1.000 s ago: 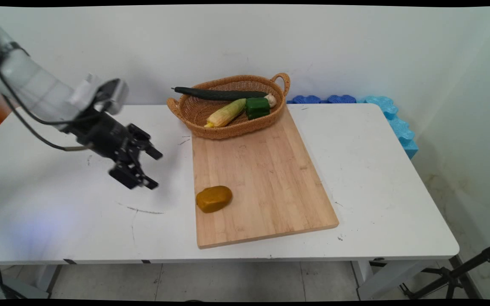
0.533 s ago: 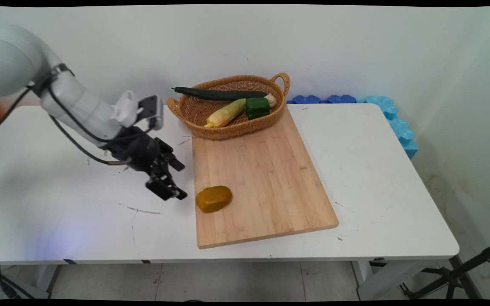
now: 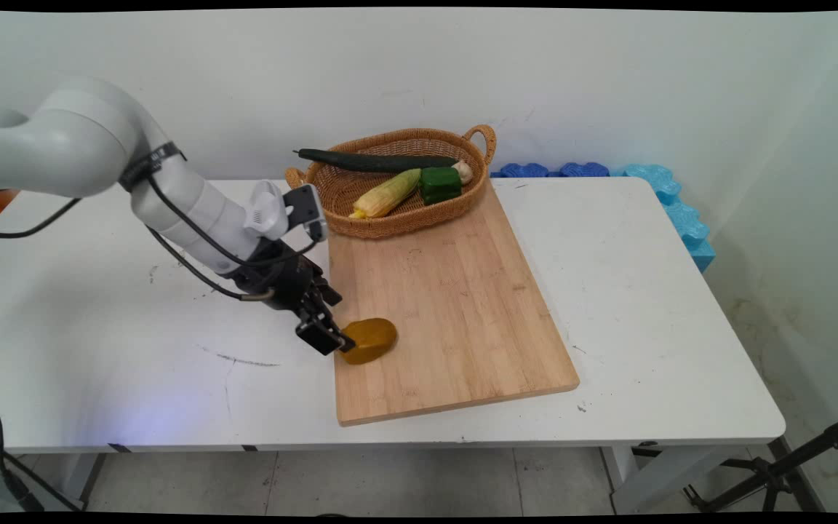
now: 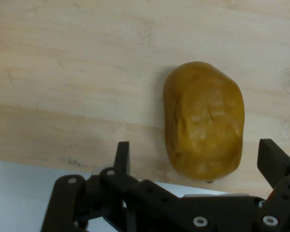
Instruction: Pick up the potato from the cutting board, then place the picked object in the vegetable basket
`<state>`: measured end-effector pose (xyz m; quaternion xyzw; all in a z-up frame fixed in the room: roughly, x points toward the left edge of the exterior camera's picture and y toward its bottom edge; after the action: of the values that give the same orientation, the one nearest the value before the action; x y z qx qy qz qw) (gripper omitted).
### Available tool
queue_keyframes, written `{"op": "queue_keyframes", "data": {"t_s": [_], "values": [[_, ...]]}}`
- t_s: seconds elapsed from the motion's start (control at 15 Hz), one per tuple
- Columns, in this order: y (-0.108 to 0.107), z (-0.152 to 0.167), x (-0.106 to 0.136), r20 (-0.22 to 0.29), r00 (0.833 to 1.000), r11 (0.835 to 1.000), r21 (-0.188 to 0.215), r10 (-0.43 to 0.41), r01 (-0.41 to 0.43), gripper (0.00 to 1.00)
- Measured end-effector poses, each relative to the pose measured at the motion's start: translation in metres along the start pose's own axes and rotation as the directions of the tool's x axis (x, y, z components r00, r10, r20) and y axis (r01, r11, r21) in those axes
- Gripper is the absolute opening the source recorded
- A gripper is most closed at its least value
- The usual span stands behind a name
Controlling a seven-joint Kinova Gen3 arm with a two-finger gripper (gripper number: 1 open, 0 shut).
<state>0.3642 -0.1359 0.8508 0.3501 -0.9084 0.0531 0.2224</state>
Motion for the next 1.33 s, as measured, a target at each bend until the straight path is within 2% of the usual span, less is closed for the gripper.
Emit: {"op": "queue_keyframes", "data": {"t_s": [0.47, 0.53, 1.33], "values": [[0.009, 0.020, 0.009, 0.016, 1.000, 0.999, 0.033, -0.023, 0.022, 1.00], [0.010, 0.021, 0.010, 0.017, 1.000, 0.999, 0.036, -0.024, 0.023, 0.00], [0.011, 0.021, 0.023, 0.010, 1.000, 0.998, 0.062, 0.013, -0.013, 0.00]]}}
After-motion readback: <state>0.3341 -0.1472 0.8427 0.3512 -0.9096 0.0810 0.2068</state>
